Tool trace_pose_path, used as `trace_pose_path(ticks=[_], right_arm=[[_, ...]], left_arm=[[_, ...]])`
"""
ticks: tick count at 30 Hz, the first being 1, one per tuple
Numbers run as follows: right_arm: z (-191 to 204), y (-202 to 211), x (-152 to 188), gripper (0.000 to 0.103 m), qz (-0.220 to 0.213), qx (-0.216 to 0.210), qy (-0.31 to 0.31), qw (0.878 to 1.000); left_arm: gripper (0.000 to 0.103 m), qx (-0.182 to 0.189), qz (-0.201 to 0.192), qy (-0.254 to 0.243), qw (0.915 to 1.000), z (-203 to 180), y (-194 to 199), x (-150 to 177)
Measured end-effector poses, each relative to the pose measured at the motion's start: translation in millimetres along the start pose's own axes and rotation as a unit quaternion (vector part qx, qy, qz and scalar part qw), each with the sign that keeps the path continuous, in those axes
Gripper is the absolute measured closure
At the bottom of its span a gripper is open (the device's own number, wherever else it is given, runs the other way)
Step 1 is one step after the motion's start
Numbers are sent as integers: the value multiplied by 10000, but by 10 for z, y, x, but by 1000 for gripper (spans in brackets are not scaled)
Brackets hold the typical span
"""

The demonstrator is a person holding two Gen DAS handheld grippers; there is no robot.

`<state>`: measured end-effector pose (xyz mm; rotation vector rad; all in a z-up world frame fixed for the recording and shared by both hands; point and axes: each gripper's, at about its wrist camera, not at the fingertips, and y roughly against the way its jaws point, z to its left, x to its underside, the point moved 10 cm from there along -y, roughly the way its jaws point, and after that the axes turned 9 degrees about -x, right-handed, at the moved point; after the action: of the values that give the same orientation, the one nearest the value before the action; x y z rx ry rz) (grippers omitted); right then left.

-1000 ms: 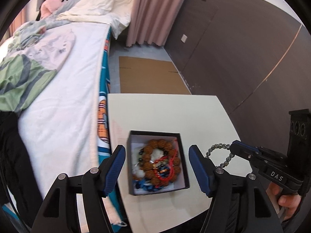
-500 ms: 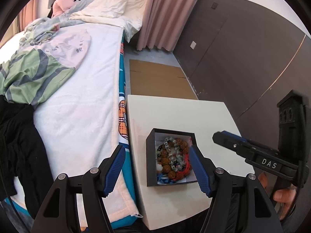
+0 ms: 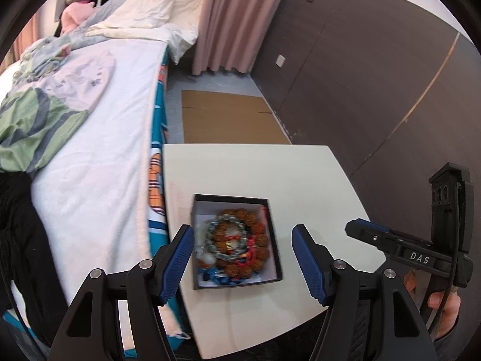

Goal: Organize jewelry
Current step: 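Open the left tool over the black box while the right tool lowers the grey bracelet in and opens, then reach the left tool to the small silver ring and grasp it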

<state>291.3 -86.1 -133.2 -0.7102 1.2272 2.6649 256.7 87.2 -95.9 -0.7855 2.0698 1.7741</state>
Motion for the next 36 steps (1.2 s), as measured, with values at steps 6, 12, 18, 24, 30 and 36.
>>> trace_pose_path(ticks=[6,12,18,24,30,36], right_arm=[[-334,260,80,42,-128,209,-236,9994],[-603,375,217,42,-79,365,-367,9986],[-816,455,349,42,-38,415,-442,9982],[-963,523,443,42,-46,436,-438,9981],[-1110,567,550,42,-47,405,-504,9979],[-1193,598,619,42,-47,400,-458,9981]], left_arm=[[35,136,118,-230,9996,-360,-127,106],[35,188,265,-541,9980,-709,-254,279],[35,231,394,-840,9954,-975,-346,450],[35,249,520,-1072,9926,-1167,-457,621],[42,251,691,-1315,9886,-1329,-616,776],[53,149,903,-1583,9831,-1445,-843,945]])
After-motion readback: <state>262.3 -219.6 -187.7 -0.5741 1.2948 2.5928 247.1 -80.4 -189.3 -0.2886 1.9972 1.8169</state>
